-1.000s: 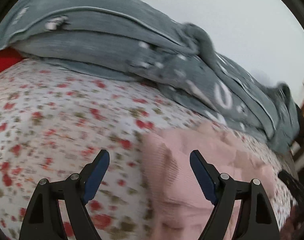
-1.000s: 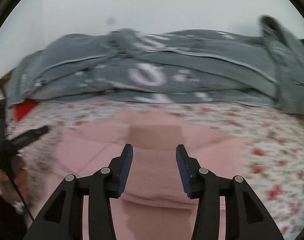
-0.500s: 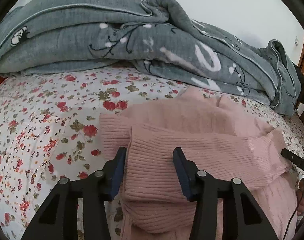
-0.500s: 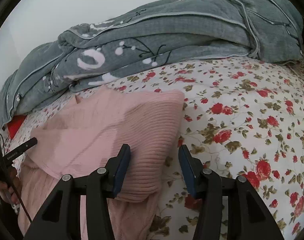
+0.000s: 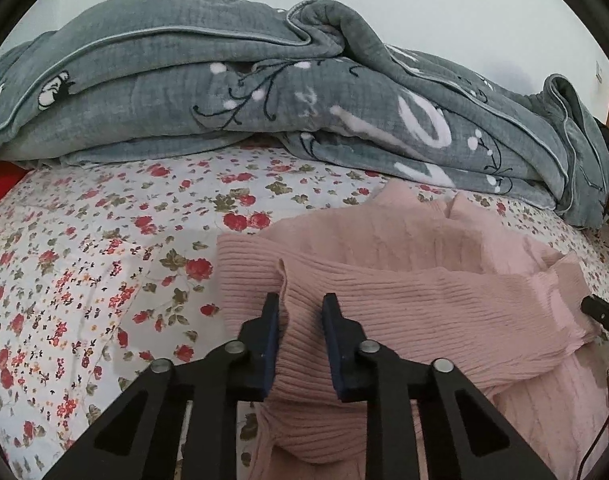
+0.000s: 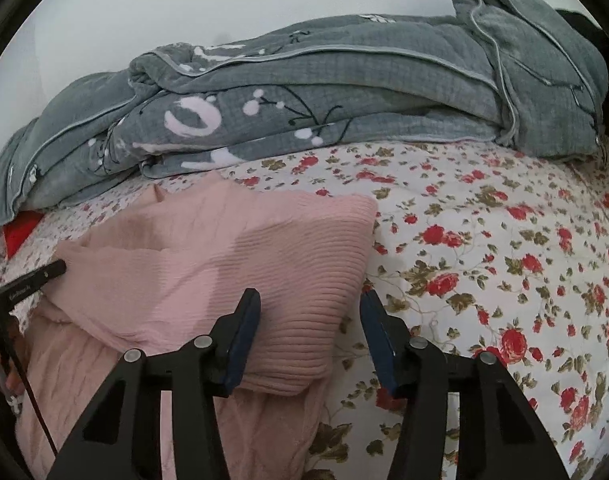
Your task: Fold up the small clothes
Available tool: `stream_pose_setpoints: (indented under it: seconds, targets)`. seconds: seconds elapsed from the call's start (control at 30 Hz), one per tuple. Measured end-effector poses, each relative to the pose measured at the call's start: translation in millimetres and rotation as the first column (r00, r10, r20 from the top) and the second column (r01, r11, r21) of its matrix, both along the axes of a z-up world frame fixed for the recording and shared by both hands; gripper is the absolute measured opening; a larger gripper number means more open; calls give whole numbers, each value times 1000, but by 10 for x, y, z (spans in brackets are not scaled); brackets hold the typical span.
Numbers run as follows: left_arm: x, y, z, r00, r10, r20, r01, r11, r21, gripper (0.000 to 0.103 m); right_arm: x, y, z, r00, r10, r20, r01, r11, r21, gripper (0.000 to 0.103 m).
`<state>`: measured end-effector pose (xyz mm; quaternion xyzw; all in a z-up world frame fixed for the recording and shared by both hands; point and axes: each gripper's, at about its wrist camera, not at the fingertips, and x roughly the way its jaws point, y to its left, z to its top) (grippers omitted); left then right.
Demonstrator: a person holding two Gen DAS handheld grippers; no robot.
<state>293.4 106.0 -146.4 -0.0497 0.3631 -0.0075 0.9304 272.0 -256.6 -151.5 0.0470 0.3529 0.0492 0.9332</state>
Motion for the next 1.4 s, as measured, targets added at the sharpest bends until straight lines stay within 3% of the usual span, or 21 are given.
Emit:
stream_pose_setpoints:
  seconds: [0.03, 0.17, 0.37, 0.53, 0.63, 0.7, 0.8, 0.87, 0.93, 1.0, 1.07, 1.2, 1.27, 1.4]
  targets:
    - [-7, -1, 12, 1000, -4, 5, 4, 1000, -3, 11, 14, 8, -10, 1000, 2, -8, -2, 1000, -4, 52]
    - [-77, 17, 118, 999, -33, 29, 33, 999, -30, 8, 72, -42, -64, 999, -2, -42, 3, 1000, 25, 52]
    - [-314, 200, 261, 998, -19, 58, 31, 977, -209, 7, 31, -53, -44, 1000, 6, -17, -5, 999, 44, 52]
    - [-374, 204, 134, 997, 52, 64, -41, 987, -157, 7, -27, -37, 1, 1000, 15, 17, -16, 999, 43, 52]
    - [-229, 202, -22, 998, 67, -2, -66, 988, -137, 8, 14, -16, -35, 1000, 22, 0, -22, 999, 37, 52]
    - [-214, 203, -46, 997, 71, -5, -71, 988, -134, 8, 74, -20, -86, 999, 0, -37, 0, 1000, 23, 52]
    - [-208, 175, -54, 997, 77, -10, -78, 991, -112, 13, 94, -45, -113, 999, -7, -50, 9, 999, 34, 52]
    - [-170, 147, -84, 997, 73, -34, -75, 993, -93, 30, 96, -46, -120, 999, -7, -53, 9, 999, 32, 52]
    - [-139, 130, -112, 996, 72, -58, -76, 994, -77, 59, 92, -56, -126, 998, -9, -57, 11, 999, 34, 53]
    - [-127, 152, -130, 995, 74, -72, -80, 993, -87, 61, 108, -102, -146, 998, -11, -66, 15, 998, 62, 55]
    - [-92, 199, -172, 991, 87, -101, -99, 988, -117, 71, 145, -155, -175, 997, -15, -79, 23, 995, 100, 56]
    - [-104, 285, -209, 989, 95, -109, -114, 976, -183, 71, 148, -155, -182, 997, -22, -73, 29, 995, 99, 55]
    - [-119, 276, -195, 990, 103, -101, -120, 977, -175, 66, 143, -136, -171, 998, -8, -60, 14, 995, 99, 36]
    - [-176, 308, -105, 991, 113, -66, -124, 975, -183, 65, 131, -165, -156, 999, 18, -47, -11, 990, 137, 35]
